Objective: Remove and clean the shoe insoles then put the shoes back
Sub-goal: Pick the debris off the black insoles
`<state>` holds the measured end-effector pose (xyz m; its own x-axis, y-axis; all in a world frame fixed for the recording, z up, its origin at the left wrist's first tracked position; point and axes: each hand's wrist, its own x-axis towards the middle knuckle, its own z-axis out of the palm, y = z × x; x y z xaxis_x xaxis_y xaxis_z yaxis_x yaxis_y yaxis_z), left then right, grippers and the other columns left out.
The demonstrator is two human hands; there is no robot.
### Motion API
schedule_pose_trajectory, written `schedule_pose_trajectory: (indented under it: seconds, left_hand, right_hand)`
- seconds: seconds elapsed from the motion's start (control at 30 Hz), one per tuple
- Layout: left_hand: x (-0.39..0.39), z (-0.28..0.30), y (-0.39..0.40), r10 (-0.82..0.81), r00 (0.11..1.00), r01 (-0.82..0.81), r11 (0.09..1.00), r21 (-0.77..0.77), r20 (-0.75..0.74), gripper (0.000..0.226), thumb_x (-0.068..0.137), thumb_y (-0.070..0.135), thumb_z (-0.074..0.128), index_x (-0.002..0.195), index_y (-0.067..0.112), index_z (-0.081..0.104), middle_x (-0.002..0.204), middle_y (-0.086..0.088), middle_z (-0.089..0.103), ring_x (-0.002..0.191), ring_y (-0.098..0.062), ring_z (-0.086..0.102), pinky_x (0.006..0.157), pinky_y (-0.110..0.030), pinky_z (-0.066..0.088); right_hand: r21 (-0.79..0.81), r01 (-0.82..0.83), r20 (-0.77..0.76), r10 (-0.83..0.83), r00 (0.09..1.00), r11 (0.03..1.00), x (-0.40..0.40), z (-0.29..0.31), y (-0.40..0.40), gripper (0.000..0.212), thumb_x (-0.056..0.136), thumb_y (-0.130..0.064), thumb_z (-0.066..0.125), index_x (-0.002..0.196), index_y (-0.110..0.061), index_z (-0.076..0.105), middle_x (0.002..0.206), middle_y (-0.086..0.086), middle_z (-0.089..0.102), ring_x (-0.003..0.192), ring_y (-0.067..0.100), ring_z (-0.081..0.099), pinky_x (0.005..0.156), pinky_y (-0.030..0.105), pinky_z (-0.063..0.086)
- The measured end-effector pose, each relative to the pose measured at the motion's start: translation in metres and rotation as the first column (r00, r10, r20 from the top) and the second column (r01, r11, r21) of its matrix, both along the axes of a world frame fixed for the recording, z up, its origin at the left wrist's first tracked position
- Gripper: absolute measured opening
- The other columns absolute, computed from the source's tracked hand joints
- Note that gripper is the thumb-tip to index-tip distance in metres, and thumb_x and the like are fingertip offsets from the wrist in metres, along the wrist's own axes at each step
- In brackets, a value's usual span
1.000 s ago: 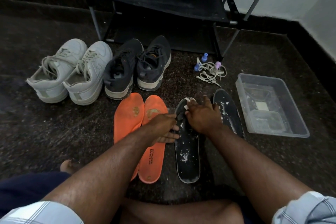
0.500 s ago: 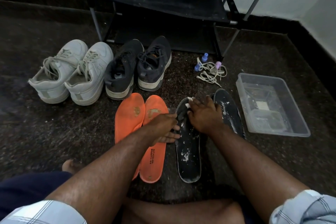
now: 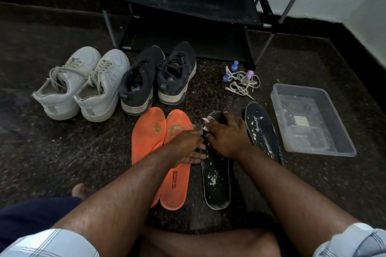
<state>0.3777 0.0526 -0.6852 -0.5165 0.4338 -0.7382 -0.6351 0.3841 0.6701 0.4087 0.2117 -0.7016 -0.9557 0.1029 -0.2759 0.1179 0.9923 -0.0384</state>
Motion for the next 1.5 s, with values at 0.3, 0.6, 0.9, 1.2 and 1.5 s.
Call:
schedule_pose_trajectory:
  seconds: [0.3, 0.6, 0.9, 1.2, 1.5]
  left_hand:
    - [0.0, 0.0, 0.0, 0.002, 1.0, -0.002, 1.0, -0.004, -0.004, 0.049, 0.101, 0.013, 0.042, 0.148, 0.029, 0.041, 0.117, -0.007, 0.067, 0.096, -0.027, 0.072, 0.077, -0.033, 0.059]
    - [-0.001, -0.001, 0.001, -0.005, 1.0, 0.005, 1.0, -0.001, 0.001, 0.048, 0.103, 0.015, 0.041, 0.149, 0.03, 0.04, 0.119, -0.007, 0.065, 0.099, -0.028, 0.071, 0.079, -0.033, 0.058]
    - [0.0, 0.0, 0.0, 0.005, 1.0, -0.005, 1.0, 0.006, 0.012, 0.05, 0.101, 0.014, 0.042, 0.149, 0.03, 0.04, 0.121, -0.009, 0.066, 0.098, -0.028, 0.071, 0.078, -0.033, 0.058]
    - [-0.002, -0.002, 0.0, -0.003, 1.0, 0.003, 1.0, 0.005, 0.007, 0.051, 0.101, 0.013, 0.041, 0.15, 0.029, 0.04, 0.112, -0.006, 0.066, 0.095, -0.027, 0.071, 0.084, -0.036, 0.057]
    - [0.0, 0.0, 0.001, 0.007, 1.0, -0.007, 1.0, -0.004, 0.011, 0.049, 0.102, 0.014, 0.041, 0.149, 0.03, 0.041, 0.118, -0.009, 0.066, 0.1, -0.029, 0.07, 0.08, -0.034, 0.058]
  right_hand:
    - [0.013, -0.012, 0.014, 0.011, 1.0, 1.0, 0.003, 0.0, 0.003, 0.055, 0.098, -0.052, 0.028, 0.151, -0.04, 0.021, 0.16, -0.019, 0.018, 0.15, 0.029, 0.0, 0.113, 0.064, 0.009]
    - [-0.033, 0.0, 0.048, 0.001, 0.999, 0.999, 0.0, 0.001, -0.003, 0.056, 0.098, -0.052, 0.028, 0.151, -0.04, 0.019, 0.16, -0.02, 0.014, 0.15, 0.029, -0.003, 0.114, 0.063, 0.006]
    - [-0.017, -0.034, -0.043, 0.033, 0.999, 0.999, 0.006, 0.013, -0.002, 0.045, 0.099, -0.037, 0.037, 0.144, -0.032, 0.041, 0.156, 0.002, 0.033, 0.146, 0.031, 0.022, 0.115, 0.052, 0.024]
    - [-0.125, -0.01, -0.144, -0.008, 0.99, 0.992, -0.001, 0.013, 0.009, 0.032, 0.084, -0.008, 0.057, 0.111, -0.019, 0.069, 0.102, 0.01, 0.072, 0.094, 0.029, 0.066, 0.082, 0.033, 0.052]
    - [-0.117, 0.0, -0.111, -0.013, 0.994, 0.993, 0.0, 0.008, 0.006, 0.021, 0.086, -0.017, 0.057, 0.101, -0.017, 0.072, 0.103, 0.009, 0.068, 0.093, 0.027, 0.066, 0.08, 0.034, 0.054]
